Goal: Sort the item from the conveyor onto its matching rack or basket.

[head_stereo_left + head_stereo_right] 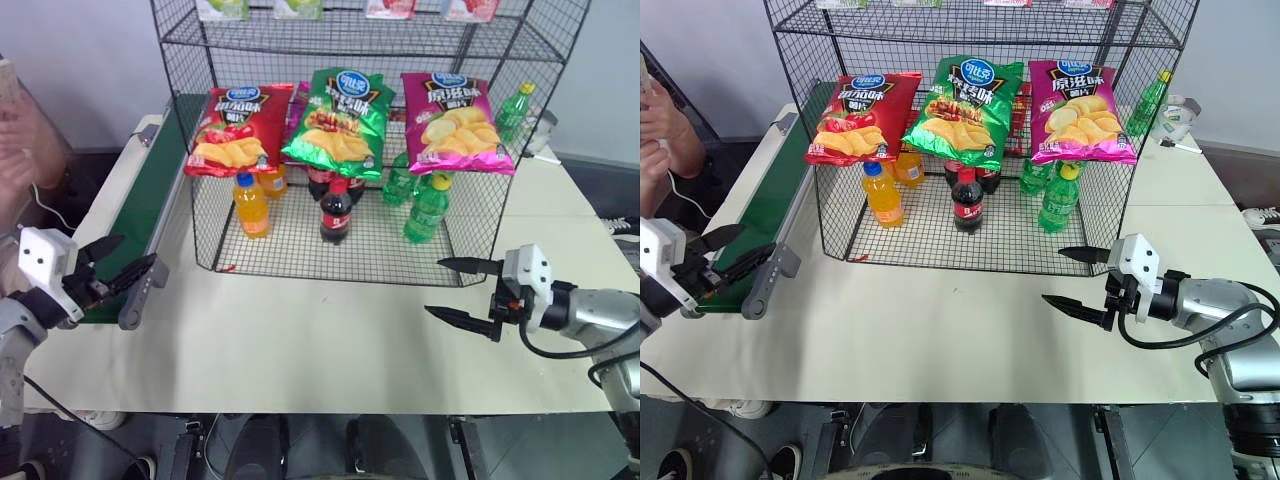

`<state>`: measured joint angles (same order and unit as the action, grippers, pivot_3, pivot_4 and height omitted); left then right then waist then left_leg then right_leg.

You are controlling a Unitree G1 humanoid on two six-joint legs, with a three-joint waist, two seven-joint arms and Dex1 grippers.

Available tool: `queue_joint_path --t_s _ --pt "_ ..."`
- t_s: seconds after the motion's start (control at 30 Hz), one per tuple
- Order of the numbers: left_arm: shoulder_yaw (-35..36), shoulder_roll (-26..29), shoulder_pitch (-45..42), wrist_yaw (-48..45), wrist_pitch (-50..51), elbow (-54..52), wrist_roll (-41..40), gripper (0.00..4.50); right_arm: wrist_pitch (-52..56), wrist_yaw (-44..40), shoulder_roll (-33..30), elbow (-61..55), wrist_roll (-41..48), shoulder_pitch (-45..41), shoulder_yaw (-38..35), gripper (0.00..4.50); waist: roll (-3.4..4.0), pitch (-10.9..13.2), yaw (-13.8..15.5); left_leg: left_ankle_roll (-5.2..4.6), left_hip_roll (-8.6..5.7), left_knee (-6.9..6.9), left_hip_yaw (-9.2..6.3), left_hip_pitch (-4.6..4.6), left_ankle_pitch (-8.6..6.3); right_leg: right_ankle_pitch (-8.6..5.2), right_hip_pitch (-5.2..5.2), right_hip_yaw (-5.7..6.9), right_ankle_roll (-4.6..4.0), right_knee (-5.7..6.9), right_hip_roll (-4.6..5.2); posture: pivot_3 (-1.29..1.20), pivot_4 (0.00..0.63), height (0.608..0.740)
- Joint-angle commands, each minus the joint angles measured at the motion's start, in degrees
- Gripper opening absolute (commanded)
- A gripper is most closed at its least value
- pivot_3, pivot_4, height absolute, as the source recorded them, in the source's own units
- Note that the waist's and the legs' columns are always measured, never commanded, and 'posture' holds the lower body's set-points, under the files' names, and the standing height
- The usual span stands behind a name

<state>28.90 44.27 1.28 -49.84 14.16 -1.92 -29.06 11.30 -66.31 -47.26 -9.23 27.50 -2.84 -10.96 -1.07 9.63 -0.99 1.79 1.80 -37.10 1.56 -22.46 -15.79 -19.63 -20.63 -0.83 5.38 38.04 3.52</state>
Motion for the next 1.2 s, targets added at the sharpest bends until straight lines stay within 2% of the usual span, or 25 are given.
queue_joint_path --t_s 0.03,1.2 --pt "0.8 0.1 -0.8 0.0 -1.4 0.0 0.0 3.37 -0.6 0.0 -0.1 -0.4 0.0 -1.4 -0.4 4.47 0.00 0.0 0.0 0.00 0.00 0.00 0.00 0.00 0.00 0.00 0.00 0.00 0.00 0.00 0.00 0.00 0.150 0.739" --pt "0.3 -1.0 -2.4 0.5 -1.8 0.1 0.2 3.37 -3.3 -0.1 0.1 2.1 -2.7 -3.7 1.2 4.47 0.00 0.0 0.0 0.00 0.00 -0.05 0.00 0.00 0.00 0.00 0.00 0.00 0.01 0.05 -0.01 0.00 0.150 0.739"
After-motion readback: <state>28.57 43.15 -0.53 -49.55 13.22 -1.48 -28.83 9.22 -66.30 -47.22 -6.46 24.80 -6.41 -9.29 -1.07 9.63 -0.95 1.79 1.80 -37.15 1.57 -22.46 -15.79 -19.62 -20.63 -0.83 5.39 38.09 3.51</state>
